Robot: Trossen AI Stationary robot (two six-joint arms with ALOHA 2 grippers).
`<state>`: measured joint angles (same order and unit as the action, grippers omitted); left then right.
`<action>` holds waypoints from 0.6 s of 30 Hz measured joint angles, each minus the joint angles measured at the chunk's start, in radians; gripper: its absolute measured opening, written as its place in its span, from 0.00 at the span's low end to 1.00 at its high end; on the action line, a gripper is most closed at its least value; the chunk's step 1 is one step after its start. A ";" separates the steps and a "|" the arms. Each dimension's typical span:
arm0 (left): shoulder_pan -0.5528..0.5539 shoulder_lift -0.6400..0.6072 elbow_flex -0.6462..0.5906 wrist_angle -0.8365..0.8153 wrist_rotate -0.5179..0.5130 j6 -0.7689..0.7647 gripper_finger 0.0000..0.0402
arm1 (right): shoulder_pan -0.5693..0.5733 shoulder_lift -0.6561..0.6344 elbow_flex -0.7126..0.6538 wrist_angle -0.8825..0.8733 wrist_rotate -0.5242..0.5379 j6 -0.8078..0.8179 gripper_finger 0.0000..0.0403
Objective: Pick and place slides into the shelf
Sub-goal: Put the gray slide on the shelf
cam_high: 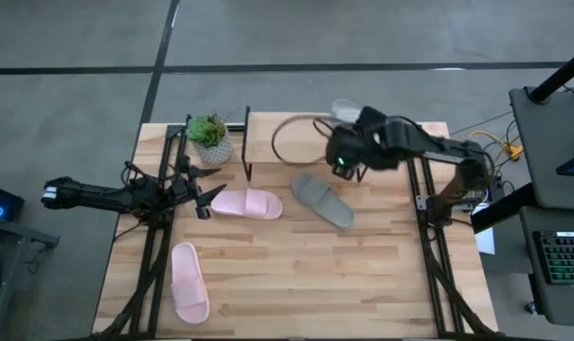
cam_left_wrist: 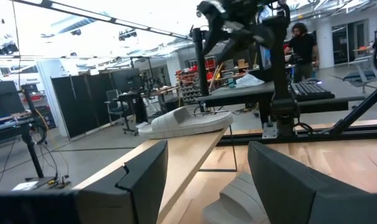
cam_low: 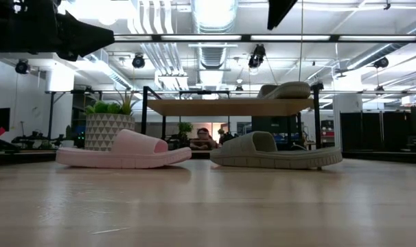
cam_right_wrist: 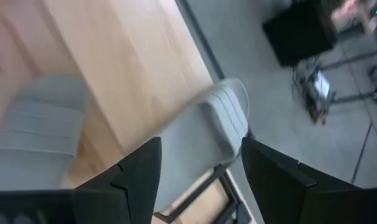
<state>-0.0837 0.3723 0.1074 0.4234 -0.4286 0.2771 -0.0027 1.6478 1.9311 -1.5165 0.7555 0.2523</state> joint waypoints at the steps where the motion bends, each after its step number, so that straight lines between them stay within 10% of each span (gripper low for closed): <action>1: 0.000 0.000 0.000 0.001 0.000 0.000 0.52 | 0.027 -0.020 -0.029 0.019 0.009 0.008 0.53; 18: 0.000 -0.001 0.000 0.005 0.000 0.000 0.52 | 0.253 -0.156 -0.535 0.359 0.004 -0.071 0.53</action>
<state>-0.0837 0.3710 0.1074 0.4286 -0.4286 0.2771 0.2505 1.4915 1.3966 -1.1573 0.7599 0.1815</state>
